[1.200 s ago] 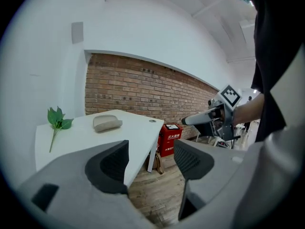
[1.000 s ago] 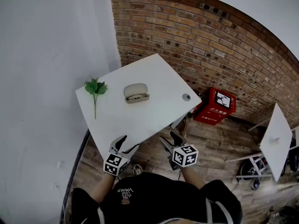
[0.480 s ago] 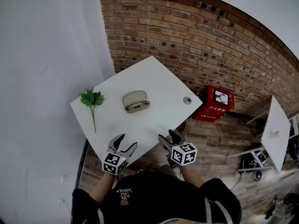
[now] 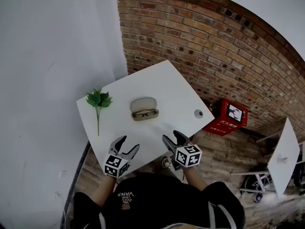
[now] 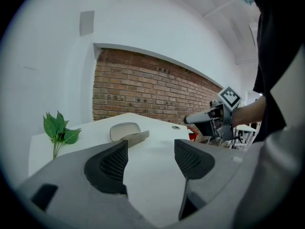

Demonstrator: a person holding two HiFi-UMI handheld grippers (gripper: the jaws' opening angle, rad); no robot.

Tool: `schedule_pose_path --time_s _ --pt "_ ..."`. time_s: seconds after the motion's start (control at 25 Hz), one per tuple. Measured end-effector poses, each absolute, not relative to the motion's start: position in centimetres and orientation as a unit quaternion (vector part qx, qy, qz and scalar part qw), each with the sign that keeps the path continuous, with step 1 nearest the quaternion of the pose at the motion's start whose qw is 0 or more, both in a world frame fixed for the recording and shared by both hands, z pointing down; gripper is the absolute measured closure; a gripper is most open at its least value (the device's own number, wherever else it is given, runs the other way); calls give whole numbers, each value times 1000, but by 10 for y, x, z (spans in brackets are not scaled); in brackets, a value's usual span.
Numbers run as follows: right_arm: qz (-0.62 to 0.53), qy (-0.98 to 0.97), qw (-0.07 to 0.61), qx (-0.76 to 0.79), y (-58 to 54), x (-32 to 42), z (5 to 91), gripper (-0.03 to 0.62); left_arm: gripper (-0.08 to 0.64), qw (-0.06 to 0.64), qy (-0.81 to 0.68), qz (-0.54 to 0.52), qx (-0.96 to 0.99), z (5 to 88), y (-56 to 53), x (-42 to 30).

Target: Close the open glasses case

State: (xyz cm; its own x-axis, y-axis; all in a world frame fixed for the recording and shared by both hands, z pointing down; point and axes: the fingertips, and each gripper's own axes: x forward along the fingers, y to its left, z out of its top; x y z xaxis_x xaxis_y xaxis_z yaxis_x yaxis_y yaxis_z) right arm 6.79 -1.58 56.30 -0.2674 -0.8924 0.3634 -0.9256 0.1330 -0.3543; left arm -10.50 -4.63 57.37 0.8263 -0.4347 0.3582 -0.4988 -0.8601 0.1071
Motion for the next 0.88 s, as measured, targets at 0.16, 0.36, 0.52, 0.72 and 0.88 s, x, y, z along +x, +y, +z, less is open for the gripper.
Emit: schedule_pose_path --time_s 0.16,0.36,0.52,0.72,0.88 --pt "264 -769 36 581 -40 86 566 333 259 105 -280 164 940 577 -59 -94" --pt "265 -793 46 547 -65 108 567 334 259 113 -325 161 925 579 -73 -74" --pt "262 -813 59 517 -83 127 569 336 259 118 -360 153 913 579 -78 -54" --pt "256 -839 80 474 -104 142 574 339 259 126 -406 142 894 582 -80 -34" --pt "254 -854 94 444 -119 148 580 342 259 131 -436 140 879 586 -79 -27"
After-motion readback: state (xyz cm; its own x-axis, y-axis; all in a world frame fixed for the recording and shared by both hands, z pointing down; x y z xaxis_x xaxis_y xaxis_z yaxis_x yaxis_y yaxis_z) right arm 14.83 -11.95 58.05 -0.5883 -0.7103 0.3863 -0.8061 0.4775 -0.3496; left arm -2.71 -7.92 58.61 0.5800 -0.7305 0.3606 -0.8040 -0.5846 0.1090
